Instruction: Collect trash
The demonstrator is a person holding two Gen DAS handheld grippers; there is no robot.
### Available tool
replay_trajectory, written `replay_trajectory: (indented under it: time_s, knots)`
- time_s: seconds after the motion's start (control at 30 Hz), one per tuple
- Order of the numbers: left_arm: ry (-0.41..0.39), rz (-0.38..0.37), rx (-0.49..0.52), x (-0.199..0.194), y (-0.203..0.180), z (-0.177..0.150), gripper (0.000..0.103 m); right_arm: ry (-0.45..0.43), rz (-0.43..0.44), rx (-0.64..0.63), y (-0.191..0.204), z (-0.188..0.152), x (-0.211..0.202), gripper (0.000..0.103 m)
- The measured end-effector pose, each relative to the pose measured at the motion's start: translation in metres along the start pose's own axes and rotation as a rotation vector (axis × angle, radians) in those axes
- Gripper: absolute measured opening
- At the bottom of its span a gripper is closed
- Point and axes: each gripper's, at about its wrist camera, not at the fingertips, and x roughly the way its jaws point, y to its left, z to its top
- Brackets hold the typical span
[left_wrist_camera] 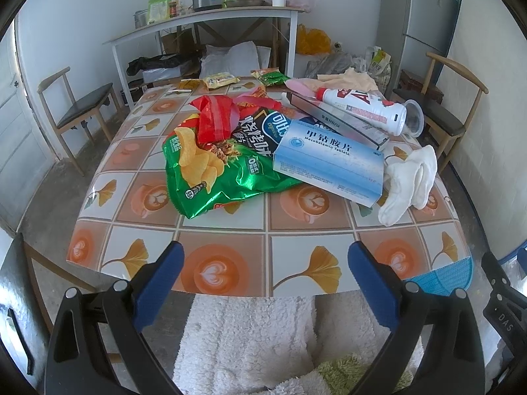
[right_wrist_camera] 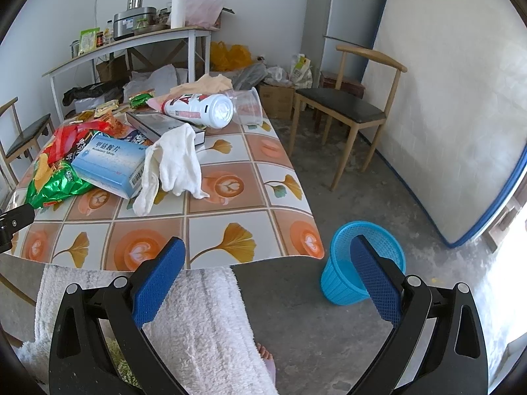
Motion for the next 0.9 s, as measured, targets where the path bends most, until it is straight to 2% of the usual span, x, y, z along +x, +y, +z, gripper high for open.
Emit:
replay_trajectory:
  time_s: [0.9]
  knots:
    - [0.004,0.000,0.003,0.0004,0.0008,-0.0018,0.097,-0.003,0.004,-0.001,0.0038,-0.0022,-0.0004,0.096]
